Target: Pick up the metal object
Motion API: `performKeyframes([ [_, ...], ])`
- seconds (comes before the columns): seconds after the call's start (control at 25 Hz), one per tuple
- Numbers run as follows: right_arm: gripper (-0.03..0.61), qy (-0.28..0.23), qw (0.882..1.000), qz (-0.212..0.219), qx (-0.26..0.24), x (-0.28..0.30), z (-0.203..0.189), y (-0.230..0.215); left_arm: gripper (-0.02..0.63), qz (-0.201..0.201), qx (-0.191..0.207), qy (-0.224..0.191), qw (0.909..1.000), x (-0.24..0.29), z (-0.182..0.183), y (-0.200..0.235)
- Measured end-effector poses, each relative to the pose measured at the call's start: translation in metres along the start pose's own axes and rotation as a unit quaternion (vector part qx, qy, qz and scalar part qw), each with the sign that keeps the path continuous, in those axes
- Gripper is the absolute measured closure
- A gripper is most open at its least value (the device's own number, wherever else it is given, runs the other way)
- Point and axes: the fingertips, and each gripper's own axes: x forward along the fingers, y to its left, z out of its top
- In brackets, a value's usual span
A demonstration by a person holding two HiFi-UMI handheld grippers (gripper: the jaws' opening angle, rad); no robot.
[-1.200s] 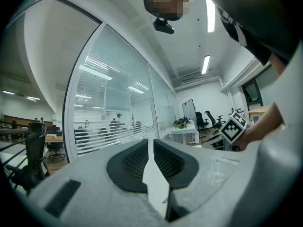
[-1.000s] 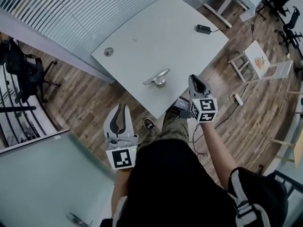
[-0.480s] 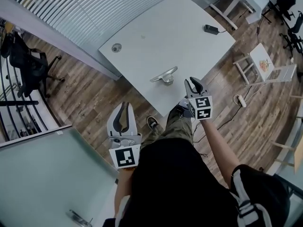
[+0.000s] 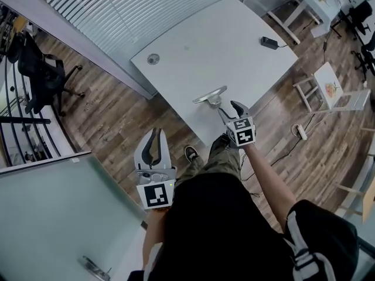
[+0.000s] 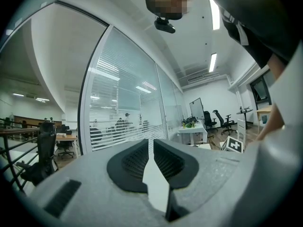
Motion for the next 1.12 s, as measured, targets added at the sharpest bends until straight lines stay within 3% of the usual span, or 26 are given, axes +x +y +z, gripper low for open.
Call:
performKeyframes([
  [0.24, 0.315, 0.031, 0.999, 0.026, 0.006, 0.025, -0.015, 0.006, 0.581, 0.005, -0.001, 0.007, 1.0, -0.001, -0.005, -0.002],
  [0.56, 0.287, 0.063, 0.997, 0.029, 0.035, 0.056, -0.022, 0.013, 0.581, 0.002, 0.0, 0.013, 0.9999, 0.002, -0.005, -0.003],
  [1.12, 0.285, 0.099, 0.993, 0.03, 0.063, 0.094, -0.039, 0.01, 0.581, 0.013, -0.004, 0.021, 0.9997, 0.0, -0.014, 0.005],
])
